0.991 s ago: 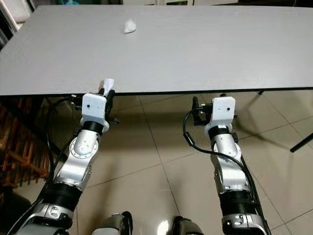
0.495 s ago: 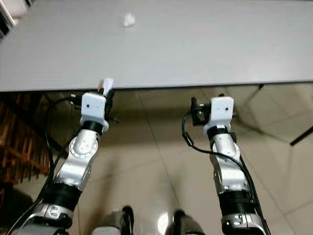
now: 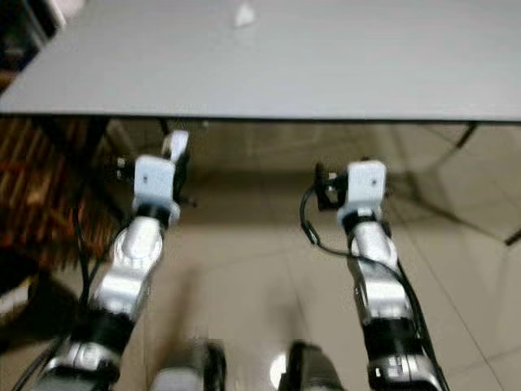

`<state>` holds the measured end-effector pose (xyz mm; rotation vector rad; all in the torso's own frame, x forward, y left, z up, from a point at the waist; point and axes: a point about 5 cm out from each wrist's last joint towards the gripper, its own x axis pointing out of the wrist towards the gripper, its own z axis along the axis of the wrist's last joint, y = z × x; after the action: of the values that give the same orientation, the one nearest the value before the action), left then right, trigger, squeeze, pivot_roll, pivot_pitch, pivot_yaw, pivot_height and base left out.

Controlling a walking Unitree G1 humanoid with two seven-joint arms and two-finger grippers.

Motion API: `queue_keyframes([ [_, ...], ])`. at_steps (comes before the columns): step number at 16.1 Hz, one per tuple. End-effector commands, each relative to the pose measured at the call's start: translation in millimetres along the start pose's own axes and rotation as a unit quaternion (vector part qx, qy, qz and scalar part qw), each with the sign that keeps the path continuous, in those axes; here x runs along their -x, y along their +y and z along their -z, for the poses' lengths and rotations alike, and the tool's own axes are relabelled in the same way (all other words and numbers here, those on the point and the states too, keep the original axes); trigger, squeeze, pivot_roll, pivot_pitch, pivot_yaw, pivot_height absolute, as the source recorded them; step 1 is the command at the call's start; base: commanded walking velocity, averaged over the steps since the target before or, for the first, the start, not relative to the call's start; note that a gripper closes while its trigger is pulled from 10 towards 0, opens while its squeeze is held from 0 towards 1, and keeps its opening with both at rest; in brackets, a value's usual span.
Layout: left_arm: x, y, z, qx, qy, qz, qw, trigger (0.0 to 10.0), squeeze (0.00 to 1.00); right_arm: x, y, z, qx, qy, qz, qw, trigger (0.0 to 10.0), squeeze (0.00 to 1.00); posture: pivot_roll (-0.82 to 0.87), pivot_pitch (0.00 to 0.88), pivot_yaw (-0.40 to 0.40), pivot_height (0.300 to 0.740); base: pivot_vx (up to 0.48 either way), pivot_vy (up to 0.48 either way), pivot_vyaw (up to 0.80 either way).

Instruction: Picking trash to rubbish bin

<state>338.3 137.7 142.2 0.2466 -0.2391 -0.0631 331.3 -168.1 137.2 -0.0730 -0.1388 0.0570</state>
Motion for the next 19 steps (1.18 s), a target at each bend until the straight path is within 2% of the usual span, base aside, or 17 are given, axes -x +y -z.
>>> queue_keyframes([
  [1, -0.8, -0.4, -1.4, 0.000, -0.002, 0.000, 1.000, 10.0, 0.00, 1.7, -1.9, -1.3, 0.001, -0.002, 0.003, 1.000, 10.0, 0.00, 0.01, 0.165, 0.006, 0.740, -0.270, 0.000, 0.00],
  [8, -1.4, -1.6, -1.1, -0.001, 0.000, 0.003, 1.000, 10.0, 0.00, 2.1, -0.8, -0.2, 0.003, 0.000, 0.001, 1.000, 10.0, 0.00, 0.00, 0.159, 0.011, 0.740, -0.272, 0.000, 0.06],
  [19, 2.6, -6.2, 5.6, 0.009, 0.018, 0.005, 1.000, 10.0, 0.00, 3.8, 0.7, 3.4, 0.008, 0.011, -0.002, 1.000, 10.0, 0.00, 0.01, 0.177, 0.008, 0.740, 0.000, 0.000, 0.78],
])
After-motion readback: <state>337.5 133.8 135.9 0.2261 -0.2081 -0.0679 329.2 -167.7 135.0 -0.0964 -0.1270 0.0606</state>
